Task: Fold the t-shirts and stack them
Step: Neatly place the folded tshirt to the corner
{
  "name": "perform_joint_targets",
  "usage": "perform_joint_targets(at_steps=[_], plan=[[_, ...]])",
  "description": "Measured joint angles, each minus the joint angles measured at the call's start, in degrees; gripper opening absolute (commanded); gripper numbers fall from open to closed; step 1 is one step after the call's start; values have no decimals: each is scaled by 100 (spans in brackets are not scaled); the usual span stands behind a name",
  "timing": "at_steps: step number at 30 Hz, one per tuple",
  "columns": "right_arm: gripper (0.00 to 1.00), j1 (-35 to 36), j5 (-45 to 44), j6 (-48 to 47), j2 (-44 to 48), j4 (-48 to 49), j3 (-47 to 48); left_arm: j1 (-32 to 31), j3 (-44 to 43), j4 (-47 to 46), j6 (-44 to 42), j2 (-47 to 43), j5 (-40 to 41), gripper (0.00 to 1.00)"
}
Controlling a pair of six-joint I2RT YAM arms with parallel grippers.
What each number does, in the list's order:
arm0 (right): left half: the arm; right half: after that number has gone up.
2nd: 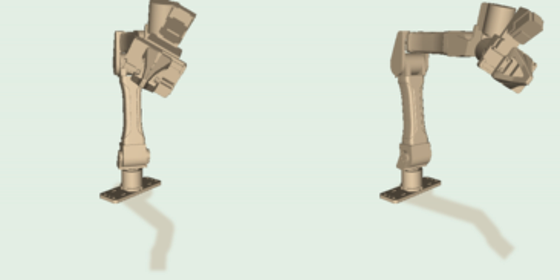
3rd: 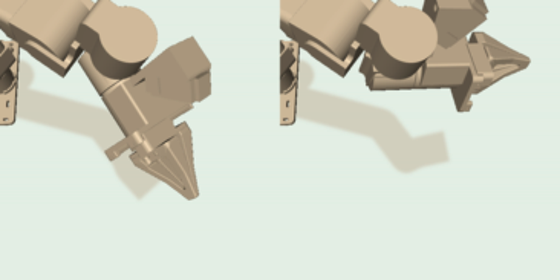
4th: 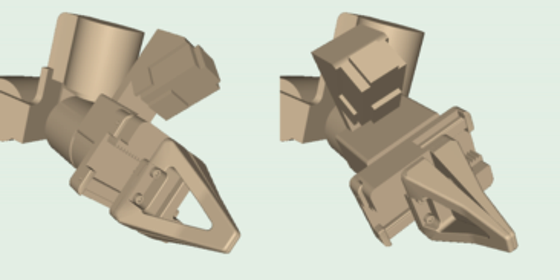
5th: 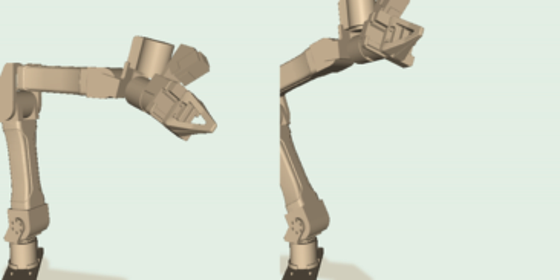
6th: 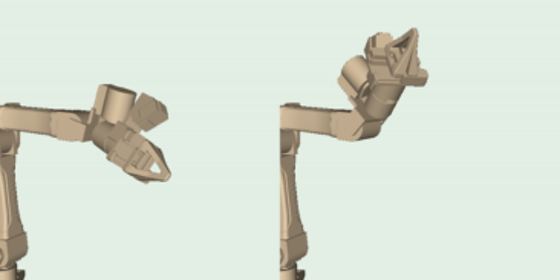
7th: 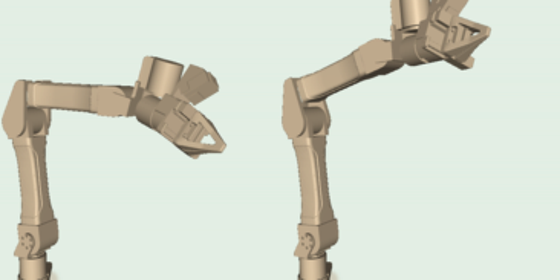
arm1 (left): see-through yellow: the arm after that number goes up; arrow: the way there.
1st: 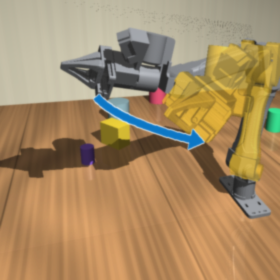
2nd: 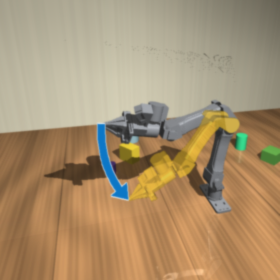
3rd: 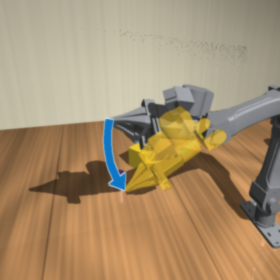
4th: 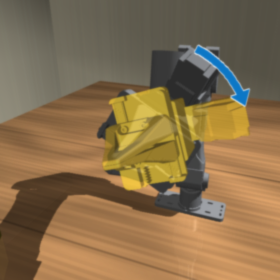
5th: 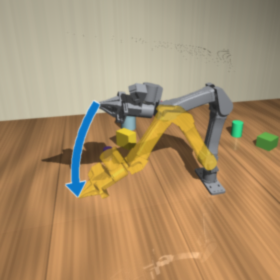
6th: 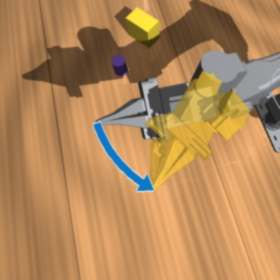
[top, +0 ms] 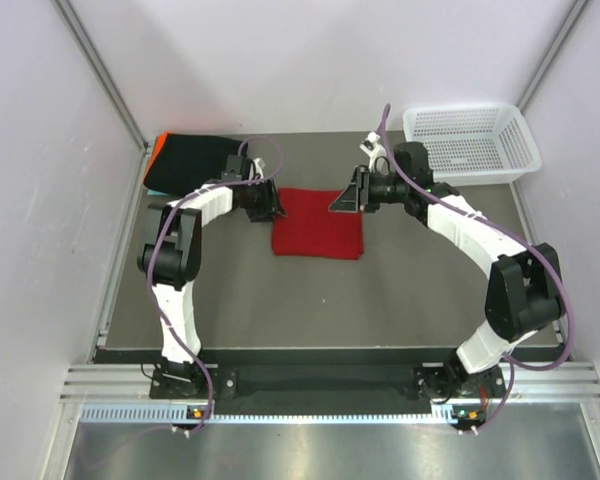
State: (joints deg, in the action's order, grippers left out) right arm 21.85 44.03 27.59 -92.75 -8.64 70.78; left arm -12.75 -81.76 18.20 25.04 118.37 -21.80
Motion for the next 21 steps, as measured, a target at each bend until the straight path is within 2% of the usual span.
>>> perform_joint_targets(at_steps=[5,11,12,14,21], plan=[[28,0,-44,0,66,-42,-74,2,-76,-433,55,192,-205,44],[28,0,-48,0,66,-72,-105,9,-142,-710,208,404,-420,18],[28,0,-48,2,66,-74,-107,11,-140,-719,227,407,-428,10],[28,0,-46,7,66,-26,-142,11,-140,-710,243,407,-424,1],[28,0,-35,59,55,42,-256,-28,-503,-109,107,400,-101,0]])
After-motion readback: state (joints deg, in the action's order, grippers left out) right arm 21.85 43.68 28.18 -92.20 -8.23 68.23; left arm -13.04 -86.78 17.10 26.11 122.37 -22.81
